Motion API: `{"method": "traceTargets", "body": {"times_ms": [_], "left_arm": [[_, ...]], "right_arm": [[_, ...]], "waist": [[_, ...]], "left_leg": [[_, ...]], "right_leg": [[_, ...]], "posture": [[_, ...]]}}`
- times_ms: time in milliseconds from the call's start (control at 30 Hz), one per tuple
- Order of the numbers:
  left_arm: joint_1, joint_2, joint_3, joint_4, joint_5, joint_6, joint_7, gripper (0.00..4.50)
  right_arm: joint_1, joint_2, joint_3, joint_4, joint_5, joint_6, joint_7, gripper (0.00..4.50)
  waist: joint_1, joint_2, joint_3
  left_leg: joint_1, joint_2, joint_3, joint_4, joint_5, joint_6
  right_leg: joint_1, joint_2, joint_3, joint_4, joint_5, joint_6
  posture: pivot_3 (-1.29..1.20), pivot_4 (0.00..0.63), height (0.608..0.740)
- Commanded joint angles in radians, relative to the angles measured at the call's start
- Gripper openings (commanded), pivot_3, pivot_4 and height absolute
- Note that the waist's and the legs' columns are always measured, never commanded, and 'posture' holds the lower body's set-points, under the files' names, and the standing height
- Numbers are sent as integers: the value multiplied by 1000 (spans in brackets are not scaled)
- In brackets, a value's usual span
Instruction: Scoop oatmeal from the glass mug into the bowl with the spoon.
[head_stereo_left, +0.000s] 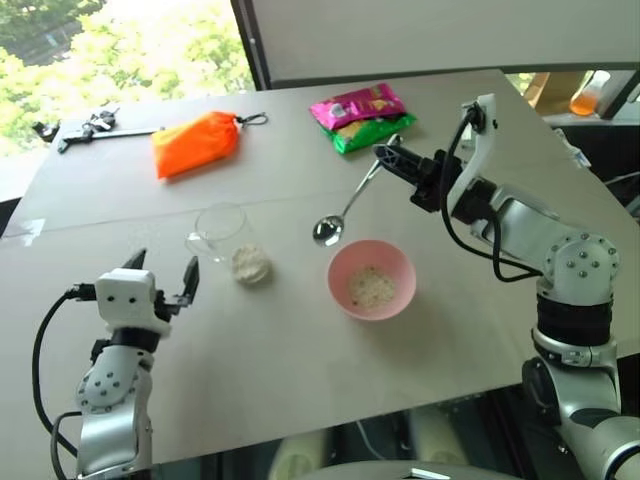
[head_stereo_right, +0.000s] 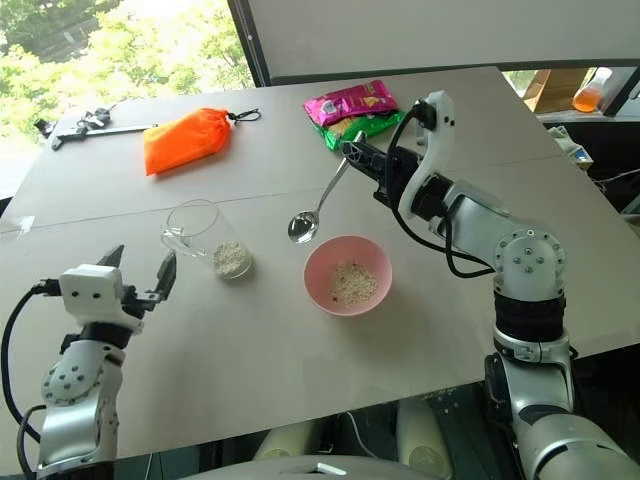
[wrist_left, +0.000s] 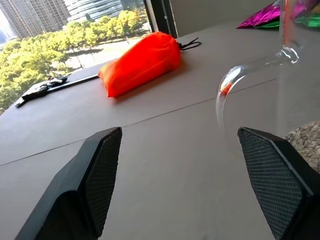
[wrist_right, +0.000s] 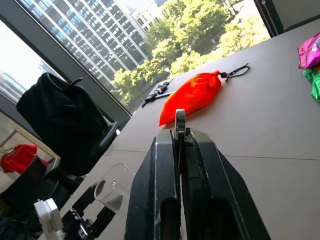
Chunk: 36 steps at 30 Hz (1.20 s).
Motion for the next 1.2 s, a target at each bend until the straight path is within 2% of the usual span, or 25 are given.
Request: {"method": "traceTargets", "body": {"times_ms": [33,433,967,1100,1133,1167,1200], "left_arm": [[-32,21,-5,-7,-12,-2,-8,3851],[-144,56,-46,51,1,11,-28,3851],[-137,80,-83,81,26,-17,-59,3851],[-139,81,-90,90,14,-28,-80,2219],[-138,81,-93,90,18,-28,-81,1770],[-138,80,-94,91,26,-26,-76,1142],[-139,79,-95,93,31,-27,-72,774]], "right_arm": [[-8,4,-22,-44,6,-14,3,0],[-4,8,-19,-46,-16,-18,17,0],[12,21,-17,-58,-42,-13,26,0],[12,20,-16,-58,-46,-12,30,0],[11,19,-16,-58,-46,-11,31,0],[11,19,-16,-58,-47,-11,32,0],[10,20,-16,-57,-48,-11,33,0]], "waist": [[0,0,0],[0,0,0],[0,0,0],[0,0,0],[0,0,0],[0,0,0],[0,0,0]], "left_leg": [[0,0,0,0,0,0],[0,0,0,0,0,0],[0,0,0,0,0,0],[0,0,0,0,0,0],[0,0,0,0,0,0],[0,0,0,0,0,0],[0,0,0,0,0,0]], "right_leg": [[0,0,0,0,0,0],[0,0,0,0,0,0],[0,0,0,0,0,0],[0,0,0,0,0,0],[0,0,0,0,0,0],[0,0,0,0,0,0],[0,0,0,0,0,0]], "posture": [[0,150,740],[0,150,740],[0,150,740],[0,150,740],[0,150,740],[0,150,740],[0,150,740]]}}
